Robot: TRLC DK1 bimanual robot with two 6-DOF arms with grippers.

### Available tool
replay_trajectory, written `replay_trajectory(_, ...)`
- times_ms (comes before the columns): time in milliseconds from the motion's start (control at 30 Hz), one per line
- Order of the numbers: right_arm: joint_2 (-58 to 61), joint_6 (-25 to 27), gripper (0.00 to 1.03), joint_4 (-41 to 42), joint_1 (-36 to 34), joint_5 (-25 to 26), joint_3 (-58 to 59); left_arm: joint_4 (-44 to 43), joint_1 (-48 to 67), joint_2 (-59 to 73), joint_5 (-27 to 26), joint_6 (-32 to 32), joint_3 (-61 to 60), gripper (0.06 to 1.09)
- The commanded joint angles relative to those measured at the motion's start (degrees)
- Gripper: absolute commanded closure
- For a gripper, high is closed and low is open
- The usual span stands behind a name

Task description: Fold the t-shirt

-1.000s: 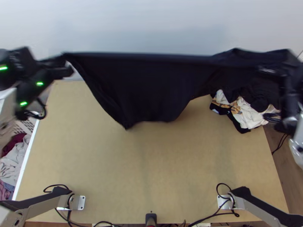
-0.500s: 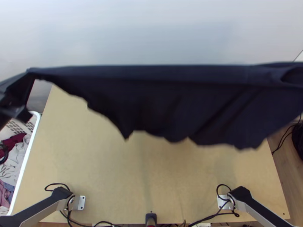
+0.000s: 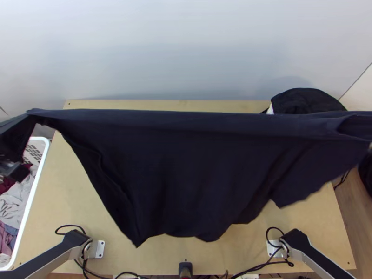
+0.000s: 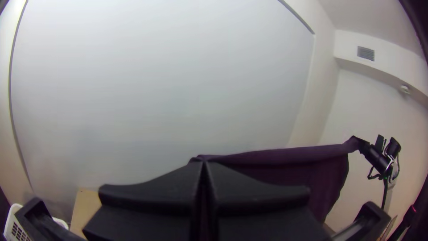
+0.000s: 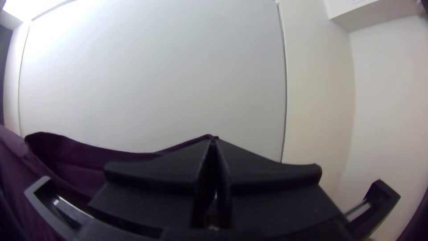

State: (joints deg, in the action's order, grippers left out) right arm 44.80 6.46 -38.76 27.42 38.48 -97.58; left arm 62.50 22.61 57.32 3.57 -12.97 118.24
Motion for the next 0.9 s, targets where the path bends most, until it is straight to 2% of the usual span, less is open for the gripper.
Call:
replay_trajectory(0, 1.4, -8.1, 1.0, -4.0, 4.7, -4.0, 6.0, -5.3, -0.3, 0.2, -1.1, -1.4, -11.3, 1.05)
replay_trajectory(200, 5.4, -12.4, 1.0, -3.3, 5.1, -11.1, 12.6, -18.4, -1.6, 0.3, -1.3, -2.1, -28.9, 1.05)
replay_trajectory(267, 7.9, -14.3, 1.0, -1.8, 3.8, -13.4, 14.4, -22.7, -4.2, 2.3, -3.4, -2.0, -31.6, 1.05)
replay_trajectory(300, 9.4, -14.9, 1.0, -0.4, 1.7, -15.8, 15.4, -24.0, -5.9, 3.7, -4.6, -2.1, -31.9, 1.05)
replay_trajectory(400, 14.4, -18.1, 1.0, 4.3, -9.3, -27.3, 17.2, -27.4, -8.4, 8.8, -5.2, -2.1, -32.1, 1.05)
replay_trajectory(433, 16.6, -18.9, 1.0, 5.5, -11.7, -29.3, 17.3, -28.4, -9.6, 10.5, -5.5, -2.1, -32.2, 1.05)
replay_trajectory(533, 23.0, -19.6, 1.0, 10.9, -14.3, -30.9, 18.2, -31.2, -15.3, 16.2, -10.9, -2.7, -32.2, 1.05)
replay_trajectory(700, 34.2, -21.2, 1.0, 19.1, -17.8, -33.5, 16.4, -35.4, -19.4, 26.3, -12.9, -2.7, -30.5, 1.05)
replay_trajectory(867, 48.0, -25.3, 1.0, 20.7, -20.2, -34.1, 8.3, -39.8, -21.3, 35.4, -13.2, -3.0, -27.8, 1.05)
